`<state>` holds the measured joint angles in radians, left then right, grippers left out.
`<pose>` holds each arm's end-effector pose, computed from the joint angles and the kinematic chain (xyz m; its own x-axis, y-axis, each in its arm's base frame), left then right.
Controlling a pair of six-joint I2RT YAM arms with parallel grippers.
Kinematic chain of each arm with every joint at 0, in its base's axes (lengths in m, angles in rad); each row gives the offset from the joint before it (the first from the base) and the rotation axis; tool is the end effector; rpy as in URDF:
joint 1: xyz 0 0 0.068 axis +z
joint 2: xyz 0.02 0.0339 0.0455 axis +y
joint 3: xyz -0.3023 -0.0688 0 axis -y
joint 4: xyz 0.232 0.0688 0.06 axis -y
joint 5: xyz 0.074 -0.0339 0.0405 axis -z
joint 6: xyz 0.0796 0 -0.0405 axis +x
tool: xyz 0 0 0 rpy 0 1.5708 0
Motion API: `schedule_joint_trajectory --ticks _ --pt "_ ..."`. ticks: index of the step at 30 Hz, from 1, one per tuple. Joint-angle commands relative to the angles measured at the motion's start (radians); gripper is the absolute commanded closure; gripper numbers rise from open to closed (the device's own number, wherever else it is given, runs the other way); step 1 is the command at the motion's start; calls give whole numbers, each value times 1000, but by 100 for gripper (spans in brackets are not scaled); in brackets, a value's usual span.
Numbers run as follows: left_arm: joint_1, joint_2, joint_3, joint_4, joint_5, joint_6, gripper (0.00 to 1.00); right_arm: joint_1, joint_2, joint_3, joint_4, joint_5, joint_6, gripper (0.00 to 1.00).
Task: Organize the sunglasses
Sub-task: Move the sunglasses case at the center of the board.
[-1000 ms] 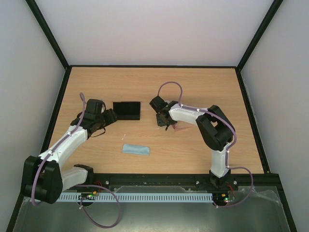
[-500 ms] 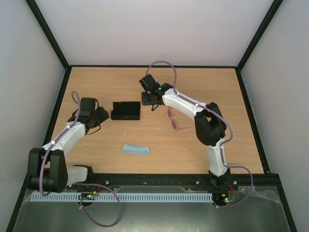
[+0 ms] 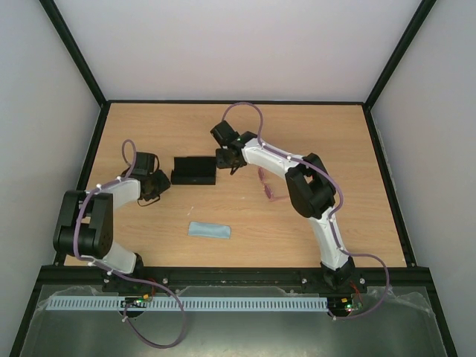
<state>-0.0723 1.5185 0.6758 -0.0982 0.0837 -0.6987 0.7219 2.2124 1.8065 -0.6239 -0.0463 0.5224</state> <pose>0.2924 -0.0279 0.1582 -0.6950 -0.5923 -0.4076 -0.4257 0.7958 -0.4306 0.3855 0.3443 0.1876 -0.8959 -0.1247 -0.4265 -0.2665 0.9187 0.2913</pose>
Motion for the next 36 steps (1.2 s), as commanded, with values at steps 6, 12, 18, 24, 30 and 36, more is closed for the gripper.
schedule_joint_trajectory --ticks 6,12,18,24,30,36 --pt "6 56 60 32 -59 27 72 9 -56 -51 51 -51 -16 60" --pt "6 125 101 42 -54 38 73 25 -52 -11 26 -49 -34 57" --pt "0 149 123 59 -33 46 74 55 -18 -2 0 -26 -30 54" --pt "-26 137 110 61 -27 42 75 72 6 7 3 -16 -12 54" --pt "-47 128 90 74 -28 37 76 73 30 50 -14 4 14 54" --pt "-53 118 75 80 -27 33 76 74 85 114 -76 33 30 55"
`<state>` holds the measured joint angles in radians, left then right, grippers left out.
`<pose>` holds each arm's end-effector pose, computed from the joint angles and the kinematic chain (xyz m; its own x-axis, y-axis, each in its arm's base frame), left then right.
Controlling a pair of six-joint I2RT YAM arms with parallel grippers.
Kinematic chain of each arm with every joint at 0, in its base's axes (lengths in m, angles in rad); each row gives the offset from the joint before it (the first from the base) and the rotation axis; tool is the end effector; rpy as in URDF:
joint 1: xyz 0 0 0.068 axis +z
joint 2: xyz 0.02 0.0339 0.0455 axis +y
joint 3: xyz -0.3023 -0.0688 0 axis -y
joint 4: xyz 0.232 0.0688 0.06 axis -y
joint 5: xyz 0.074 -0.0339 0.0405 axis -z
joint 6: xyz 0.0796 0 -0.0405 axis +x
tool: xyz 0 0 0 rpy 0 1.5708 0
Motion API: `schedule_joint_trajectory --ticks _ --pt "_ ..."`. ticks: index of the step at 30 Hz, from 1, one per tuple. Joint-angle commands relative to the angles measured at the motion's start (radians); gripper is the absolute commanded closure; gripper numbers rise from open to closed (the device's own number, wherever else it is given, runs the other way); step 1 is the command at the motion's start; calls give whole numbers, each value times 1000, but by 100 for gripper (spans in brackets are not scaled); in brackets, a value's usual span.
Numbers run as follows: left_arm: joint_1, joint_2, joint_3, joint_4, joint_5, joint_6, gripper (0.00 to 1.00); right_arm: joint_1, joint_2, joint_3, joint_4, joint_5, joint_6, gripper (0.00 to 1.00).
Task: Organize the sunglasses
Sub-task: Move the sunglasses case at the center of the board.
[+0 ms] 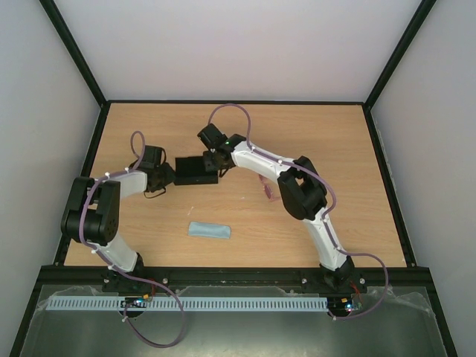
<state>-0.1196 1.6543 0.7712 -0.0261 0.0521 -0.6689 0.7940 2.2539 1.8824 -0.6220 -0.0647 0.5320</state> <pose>0.3303 -0.0439 0.1525 -0.7082 -0.5386 -0.4565 -0.3674 0.8332 -0.4132 0.3696 0.3834 0.1911 -0.8798 -0.1729 -0.4428 -0.3367 0.8843 0.3235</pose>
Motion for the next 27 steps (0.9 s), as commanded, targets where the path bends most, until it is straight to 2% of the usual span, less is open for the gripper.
schedule_joint_trajectory --ticks 1,7,18,27 --pt "-7 -17 -21 10 5 2 76 1 46 36 -81 55 22 56" --pt "-16 -12 -26 20 6 1 76 1 43 -2 -80 74 32 61" --pt "-78 -17 -34 29 3 -26 77 1 5 -87 -48 70 32 82" --pt "-199 -64 -73 23 -28 -71 77 1 -137 -293 24 81 53 86"
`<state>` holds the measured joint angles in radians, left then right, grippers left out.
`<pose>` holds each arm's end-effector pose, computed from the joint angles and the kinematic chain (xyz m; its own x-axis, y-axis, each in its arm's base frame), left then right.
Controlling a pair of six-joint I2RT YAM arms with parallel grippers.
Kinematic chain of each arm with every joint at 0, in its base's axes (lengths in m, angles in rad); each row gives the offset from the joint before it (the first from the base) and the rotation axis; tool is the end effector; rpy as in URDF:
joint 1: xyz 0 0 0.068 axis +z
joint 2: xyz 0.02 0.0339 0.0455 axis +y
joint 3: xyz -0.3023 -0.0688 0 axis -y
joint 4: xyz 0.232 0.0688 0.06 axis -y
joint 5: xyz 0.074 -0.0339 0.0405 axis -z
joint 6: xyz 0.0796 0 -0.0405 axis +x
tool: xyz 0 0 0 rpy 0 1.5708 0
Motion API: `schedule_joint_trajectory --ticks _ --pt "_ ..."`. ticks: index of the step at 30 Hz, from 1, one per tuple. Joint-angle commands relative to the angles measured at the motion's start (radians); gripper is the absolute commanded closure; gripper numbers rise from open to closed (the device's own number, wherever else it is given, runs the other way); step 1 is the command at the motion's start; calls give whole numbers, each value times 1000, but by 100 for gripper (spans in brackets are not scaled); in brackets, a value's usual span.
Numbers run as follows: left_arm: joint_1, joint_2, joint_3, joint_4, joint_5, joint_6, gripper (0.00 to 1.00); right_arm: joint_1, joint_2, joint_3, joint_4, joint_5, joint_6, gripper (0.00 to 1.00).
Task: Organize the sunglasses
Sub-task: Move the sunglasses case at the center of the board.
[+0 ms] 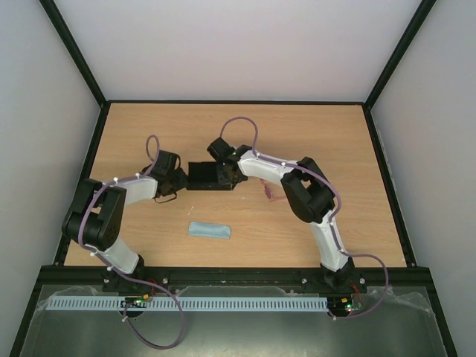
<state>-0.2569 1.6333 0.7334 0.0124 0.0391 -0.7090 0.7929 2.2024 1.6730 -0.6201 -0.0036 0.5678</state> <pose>0.3155 -0.0861 0.1517 -0.7501 -0.4756 -0.4595 -0.2775 0.8571 -0.4341 0.3450 0.3506 0.1519 -0.9236 -0.1713 -0.3430 -0.2571 0.9404 0.2227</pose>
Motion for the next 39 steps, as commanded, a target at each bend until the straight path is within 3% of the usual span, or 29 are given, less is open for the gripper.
schedule_joint_trajectory --ticks 1,10,24,35,39 --pt "-81 -53 -49 -14 -22 -40 77 4 -106 -131 33 20 22 86" --pt "-223 -142 -155 -20 -82 -106 77 38 -271 -400 130 19 63 86" --pt "-241 -303 -270 -77 -129 -107 76 121 -355 -479 146 44 157 83" --pt "-241 -367 -282 -115 -150 -109 69 122 -395 -459 119 92 161 62" --pt "-234 -425 -261 -175 -173 -104 59 122 -465 -471 121 116 161 56"
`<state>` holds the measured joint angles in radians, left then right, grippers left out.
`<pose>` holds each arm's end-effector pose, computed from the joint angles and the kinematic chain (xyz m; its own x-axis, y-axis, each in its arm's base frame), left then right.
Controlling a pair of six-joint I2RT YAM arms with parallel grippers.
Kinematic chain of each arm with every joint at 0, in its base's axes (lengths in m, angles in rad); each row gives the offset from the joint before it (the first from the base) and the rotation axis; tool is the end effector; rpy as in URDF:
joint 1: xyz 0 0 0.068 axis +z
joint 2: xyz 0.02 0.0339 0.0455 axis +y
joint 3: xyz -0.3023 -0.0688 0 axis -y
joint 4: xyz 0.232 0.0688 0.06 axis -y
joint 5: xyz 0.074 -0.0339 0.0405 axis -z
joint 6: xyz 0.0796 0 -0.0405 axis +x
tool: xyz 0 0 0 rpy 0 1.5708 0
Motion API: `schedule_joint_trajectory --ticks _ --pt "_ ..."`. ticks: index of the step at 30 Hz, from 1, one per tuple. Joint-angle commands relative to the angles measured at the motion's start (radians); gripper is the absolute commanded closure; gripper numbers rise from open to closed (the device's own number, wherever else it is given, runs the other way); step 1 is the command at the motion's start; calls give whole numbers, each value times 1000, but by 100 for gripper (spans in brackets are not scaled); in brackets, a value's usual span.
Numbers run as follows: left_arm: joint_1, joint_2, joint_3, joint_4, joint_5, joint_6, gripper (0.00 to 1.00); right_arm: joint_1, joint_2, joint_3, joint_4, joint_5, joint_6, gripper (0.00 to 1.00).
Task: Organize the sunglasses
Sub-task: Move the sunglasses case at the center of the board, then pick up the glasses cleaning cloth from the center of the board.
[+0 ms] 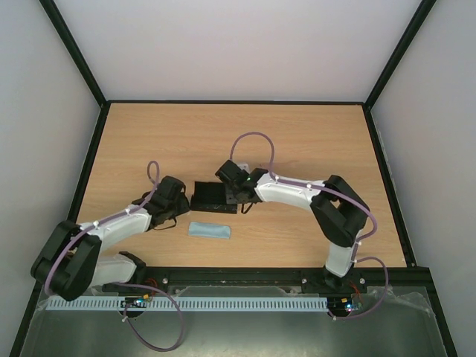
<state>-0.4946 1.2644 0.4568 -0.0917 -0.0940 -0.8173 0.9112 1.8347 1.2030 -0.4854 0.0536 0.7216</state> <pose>0.2041 -0.1016 0.1556 -0.7786 -0.4050 -0.4793 -0.2144 0.8895 -0.4035 0.2416 0.3046 0.1788 -0.9253 -0.1168 -0.3609 -0.2178 0.9425 0.2534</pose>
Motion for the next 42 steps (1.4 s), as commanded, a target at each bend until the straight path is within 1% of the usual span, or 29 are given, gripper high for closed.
schedule_joint_trajectory --ticks 1,2,4,6,8,9,10,11,12,16,18,19,20,22,23,25,28,30,31,36,42 --pt "14 -69 20 -91 -35 6 53 4 -125 -9 -15 64 11 54" --pt "31 -84 24 -107 -18 6 47 3 -157 -31 -6 64 18 51" --pt "51 -118 27 -137 -9 9 38 3 -245 -101 28 61 46 43" --pt "64 -154 33 -171 -16 15 33 4 -341 -188 70 59 61 36" --pt "76 -191 39 -203 -16 19 25 5 -423 -234 79 61 60 19" --pt "81 -210 44 -214 -4 21 22 3 -458 -255 85 39 53 11" --pt "84 -231 48 -233 13 21 16 4 -500 -280 95 18 51 1" --pt "86 -251 53 -245 32 21 7 3 -530 -306 104 -7 57 1" --pt "87 -269 59 -258 52 23 2 3 -555 -330 114 -44 62 1" --pt "87 -326 71 -298 93 23 1 4 -625 -432 181 -201 119 1" --pt "86 -343 76 -312 121 26 1 6 -636 -471 212 -261 160 12" --pt "87 -353 77 -323 125 27 1 14 -635 -481 217 -271 177 20" --pt "87 -367 75 -328 131 27 1 26 -627 -483 214 -270 189 24" --pt "87 -399 70 -344 139 29 1 62 -590 -465 194 -238 206 36" --pt "87 -416 68 -351 143 30 1 79 -562 -448 179 -224 214 43" --pt "85 -440 66 -355 156 26 1 121 -490 -405 137 -185 228 54" --pt "84 -456 62 -350 175 18 1 202 -359 -326 83 -116 259 59" --pt "85 -457 59 -350 176 19 1 244 -287 -281 49 -73 287 66" --pt "85 -459 61 -352 177 22 1 263 -257 -263 34 -55 300 67" --pt "85 -476 58 -343 203 30 1 320 -147 -202 -19 8 356 72" --pt "85 -471 57 -332 222 45 1 342 -86 -174 -26 29 398 75"
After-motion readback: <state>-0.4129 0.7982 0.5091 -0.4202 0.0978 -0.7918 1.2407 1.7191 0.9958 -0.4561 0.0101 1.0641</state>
